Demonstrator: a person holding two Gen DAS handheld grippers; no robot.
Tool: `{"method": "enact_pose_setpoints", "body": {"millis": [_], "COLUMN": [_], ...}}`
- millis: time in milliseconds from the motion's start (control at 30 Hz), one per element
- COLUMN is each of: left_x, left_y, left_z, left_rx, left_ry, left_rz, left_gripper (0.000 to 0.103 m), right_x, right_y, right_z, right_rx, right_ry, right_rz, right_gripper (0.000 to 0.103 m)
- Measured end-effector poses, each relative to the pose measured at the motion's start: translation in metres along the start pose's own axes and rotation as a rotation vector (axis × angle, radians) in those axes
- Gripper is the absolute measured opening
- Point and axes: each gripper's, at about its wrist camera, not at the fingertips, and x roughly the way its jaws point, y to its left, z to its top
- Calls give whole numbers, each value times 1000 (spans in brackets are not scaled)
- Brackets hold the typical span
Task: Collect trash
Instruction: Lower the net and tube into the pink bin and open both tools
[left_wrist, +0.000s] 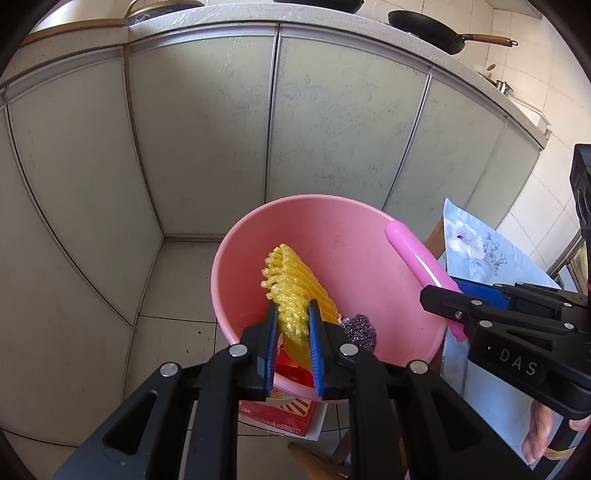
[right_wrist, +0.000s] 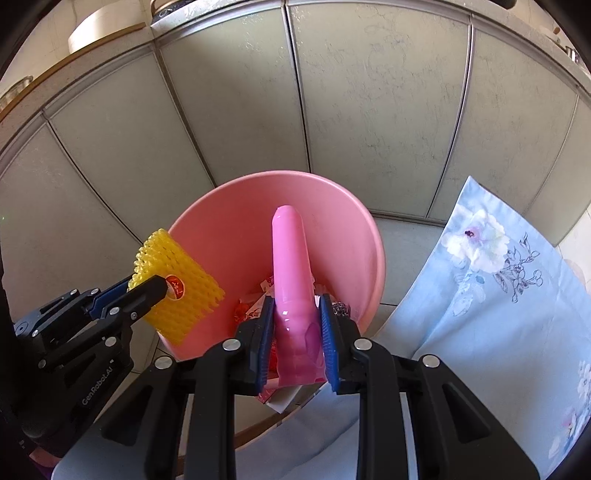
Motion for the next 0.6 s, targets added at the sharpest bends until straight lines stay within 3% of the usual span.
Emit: {"method": "enact_pose_setpoints", "body": {"millis": [600], "left_x": [30], "left_y": [0], "left_z": [-4], "left_rx": [-1], "left_ry": [37], "left_rz": [-6], "left_gripper": [15], "right_x": [28], "right_y": [-3], "right_z": [6], "right_rx": [26], "right_ry": [30], "right_rz": [5], "right_gripper": [25]}}
